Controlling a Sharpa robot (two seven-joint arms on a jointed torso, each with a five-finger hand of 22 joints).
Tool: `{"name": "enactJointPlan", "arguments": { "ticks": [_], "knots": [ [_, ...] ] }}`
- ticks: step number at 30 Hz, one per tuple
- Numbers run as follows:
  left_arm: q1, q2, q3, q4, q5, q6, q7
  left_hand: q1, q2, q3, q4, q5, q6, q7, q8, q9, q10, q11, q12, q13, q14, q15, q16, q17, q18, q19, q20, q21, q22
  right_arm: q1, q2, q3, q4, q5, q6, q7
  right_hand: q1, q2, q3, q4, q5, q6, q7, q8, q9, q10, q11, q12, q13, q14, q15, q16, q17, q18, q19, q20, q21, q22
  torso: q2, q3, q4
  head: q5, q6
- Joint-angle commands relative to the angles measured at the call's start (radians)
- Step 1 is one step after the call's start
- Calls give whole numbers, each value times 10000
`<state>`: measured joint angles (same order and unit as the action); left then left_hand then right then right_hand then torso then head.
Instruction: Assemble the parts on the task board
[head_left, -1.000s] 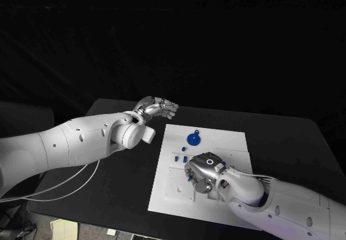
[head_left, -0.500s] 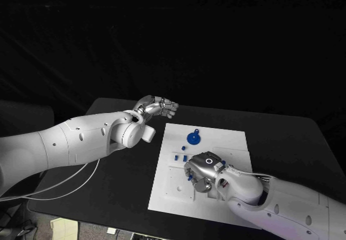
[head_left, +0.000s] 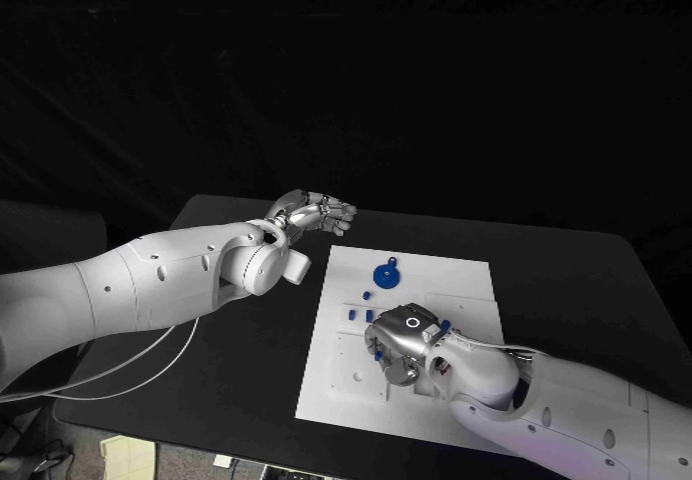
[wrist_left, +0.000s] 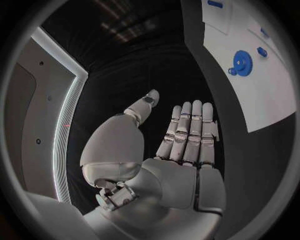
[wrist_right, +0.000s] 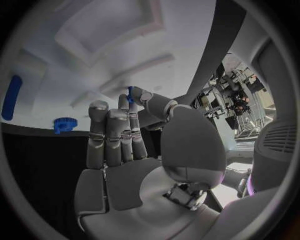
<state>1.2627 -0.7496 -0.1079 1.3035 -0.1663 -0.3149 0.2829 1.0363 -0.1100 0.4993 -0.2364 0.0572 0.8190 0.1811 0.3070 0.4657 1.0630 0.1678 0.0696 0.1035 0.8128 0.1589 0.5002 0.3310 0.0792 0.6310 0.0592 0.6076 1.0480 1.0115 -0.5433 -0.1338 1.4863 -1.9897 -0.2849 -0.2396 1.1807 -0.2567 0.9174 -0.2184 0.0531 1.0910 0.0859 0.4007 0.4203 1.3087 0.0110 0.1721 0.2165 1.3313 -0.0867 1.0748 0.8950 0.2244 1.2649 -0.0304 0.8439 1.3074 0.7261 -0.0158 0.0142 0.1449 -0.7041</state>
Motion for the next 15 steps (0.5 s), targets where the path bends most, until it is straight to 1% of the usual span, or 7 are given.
{"name": "enactJointPlan", "arguments": {
  "ticks": [1,5,12,15],
  "knots": [
    [13,14,8,28,35,89,62,-57,20,5,80,4,-78,19,45,-11,-32,55,-7,-12,15,67,-68,16,107,-3,51,-51,16,-19,46,-43,-13,-185,354,-63,-114,-6,52,6,-1,68,-3,33,11,777,79,-28,4,-148,-53,60,11,373,-7,-82,48,191,0,-5,4,-4,-6],
    [13,8,8,30,35,84,58,-57,18,4,82,3,-78,19,47,-11,-31,56,-6,-15,16,67,-71,18,107,-4,52,-53,18,-19,104,-72,-18,-185,356,-57,-118,-3,52,3,1,68,-3,31,12,778,79,-31,6,-149,-53,62,12,373,-9,-83,50,192,1,-3,3,-16,-14],
    [14,3,8,36,35,100,40,-56,17,4,84,3,-80,19,48,-12,-31,56,-5,-21,16,68,-76,23,108,-5,52,-56,22,-19,97,-93,-33,-134,594,-50,-127,8,50,-4,5,68,-3,28,13,780,80,-38,10,-151,-52,65,14,373,-13,-82,54,193,0,-5,12,-28,-35],
    [14,-20,8,40,35,97,34,-57,14,2,85,3,-81,20,49,-13,-33,57,-6,-25,15,69,-81,25,108,-7,53,-58,24,-18,80,-94,-89,-67,429,-41,-148,21,46,-8,10,63,1,22,13,778,82,-50,14,-155,-50,68,15,373,-19,-80,57,193,0,-10,0,-98,-23]
  ]
}}
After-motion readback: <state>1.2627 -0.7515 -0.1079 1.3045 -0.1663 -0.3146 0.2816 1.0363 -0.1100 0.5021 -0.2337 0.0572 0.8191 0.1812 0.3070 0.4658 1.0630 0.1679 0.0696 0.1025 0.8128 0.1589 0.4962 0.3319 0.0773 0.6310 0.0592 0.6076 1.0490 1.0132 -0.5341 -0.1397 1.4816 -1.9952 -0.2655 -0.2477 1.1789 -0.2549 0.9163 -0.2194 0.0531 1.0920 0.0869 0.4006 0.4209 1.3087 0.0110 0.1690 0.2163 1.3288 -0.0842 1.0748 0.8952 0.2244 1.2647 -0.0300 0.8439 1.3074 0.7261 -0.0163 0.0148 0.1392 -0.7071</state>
